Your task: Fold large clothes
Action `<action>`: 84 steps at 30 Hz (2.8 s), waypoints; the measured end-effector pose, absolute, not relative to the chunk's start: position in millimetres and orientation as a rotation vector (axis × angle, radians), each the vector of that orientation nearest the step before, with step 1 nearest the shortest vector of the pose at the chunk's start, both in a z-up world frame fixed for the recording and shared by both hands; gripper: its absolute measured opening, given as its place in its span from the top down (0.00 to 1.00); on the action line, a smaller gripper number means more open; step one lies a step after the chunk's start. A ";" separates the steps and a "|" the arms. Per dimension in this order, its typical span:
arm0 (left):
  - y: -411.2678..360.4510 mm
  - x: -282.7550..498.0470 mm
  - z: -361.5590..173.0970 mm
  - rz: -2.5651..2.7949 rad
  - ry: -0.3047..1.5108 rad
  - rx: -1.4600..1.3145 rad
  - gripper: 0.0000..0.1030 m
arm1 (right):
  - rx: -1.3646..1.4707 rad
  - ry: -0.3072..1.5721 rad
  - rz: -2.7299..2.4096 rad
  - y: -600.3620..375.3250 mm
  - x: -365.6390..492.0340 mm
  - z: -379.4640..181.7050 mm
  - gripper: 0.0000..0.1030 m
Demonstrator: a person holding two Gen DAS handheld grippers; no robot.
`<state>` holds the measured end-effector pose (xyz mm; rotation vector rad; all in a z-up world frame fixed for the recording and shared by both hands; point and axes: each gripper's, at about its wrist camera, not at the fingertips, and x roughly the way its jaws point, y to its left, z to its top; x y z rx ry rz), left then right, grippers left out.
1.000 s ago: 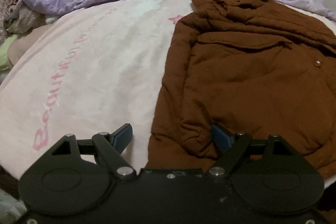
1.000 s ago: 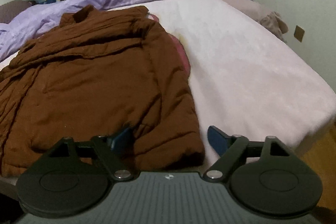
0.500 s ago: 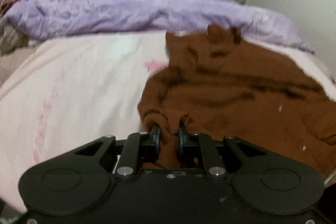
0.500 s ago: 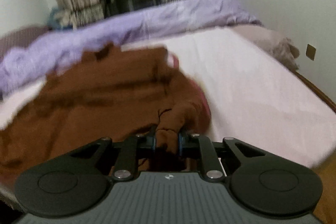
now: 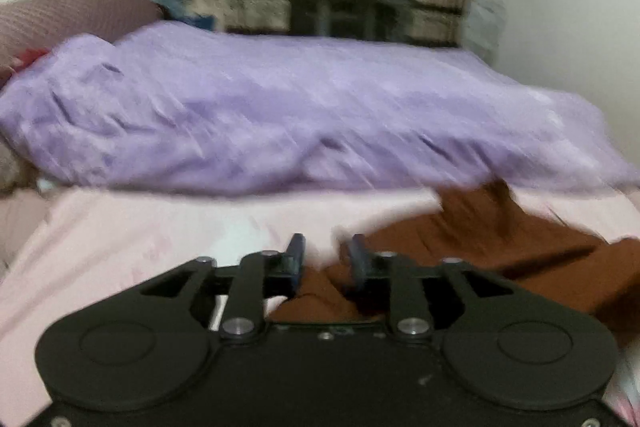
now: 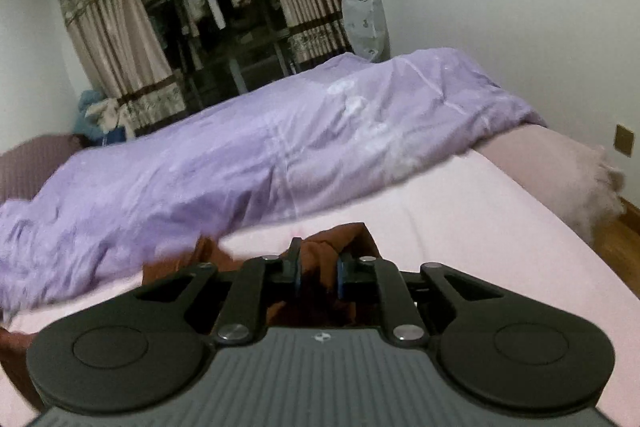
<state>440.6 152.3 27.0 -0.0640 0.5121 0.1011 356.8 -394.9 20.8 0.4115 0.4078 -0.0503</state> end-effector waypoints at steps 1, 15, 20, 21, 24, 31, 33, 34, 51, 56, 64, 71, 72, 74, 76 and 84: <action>155.5 454.0 30.6 0.158 0.486 -0.053 0.26 | 0.442 0.408 -0.039 -400.9 368.8 18.2 0.69; 162.6 497.9 -66.2 0.101 0.752 -0.078 0.04 | 0.383 0.619 -0.087 -413.7 404.8 -70.4 0.23; 157.6 498.9 -86.2 0.010 0.783 -0.066 0.95 | 0.355 0.715 -0.004 -403.4 412.1 -83.8 0.78; 155.4 497.2 -83.8 0.016 0.761 -0.067 0.96 | 0.362 0.692 0.011 -402.9 411.1 -80.6 0.91; 145.0 486.2 -67.5 0.057 0.615 -0.031 0.96 | 0.299 0.575 -0.024 -390.8 401.2 -60.3 0.94; 139.5 507.8 -46.6 0.102 0.507 -0.053 0.96 | 0.238 0.437 -0.124 -374.9 416.7 -38.0 0.94; 140.9 532.4 -77.5 0.131 0.602 -0.057 0.95 | 0.255 0.498 -0.142 -376.4 438.6 -60.1 0.94; 145.3 542.8 -96.6 0.134 0.646 -0.075 0.94 | 0.261 0.540 -0.150 -375.9 449.1 -77.0 0.94; 163.0 485.8 -82.6 0.176 0.683 -0.029 0.06 | 0.230 0.529 -0.223 -397.9 389.2 -69.4 0.16; 161.4 442.1 -72.8 0.121 0.727 -0.028 0.04 | 0.350 0.579 -0.102 -412.1 351.7 -67.5 0.10; 158.3 412.1 -107.7 0.035 0.844 -0.117 0.00 | 0.372 0.726 -0.016 -408.5 337.5 -103.2 0.10; 154.1 435.9 -122.6 -0.068 0.885 -0.271 0.00 | 0.422 0.741 0.019 -404.3 359.5 -124.6 0.00; 149.6 439.7 -123.9 -0.070 0.894 -0.254 0.00 | 0.422 0.737 0.025 -404.5 361.5 -125.3 0.00; 142.8 444.8 -123.5 -0.073 0.886 -0.239 0.00 | 0.393 0.729 0.027 -401.9 363.1 -126.1 0.06; 138.5 444.6 -121.6 -0.075 0.851 -0.212 0.20 | 0.426 0.732 0.090 -401.5 364.5 -126.5 0.46; 139.2 372.0 -46.8 -0.100 0.607 -0.209 0.80 | 0.480 0.595 0.092 -405.3 307.0 -66.5 0.75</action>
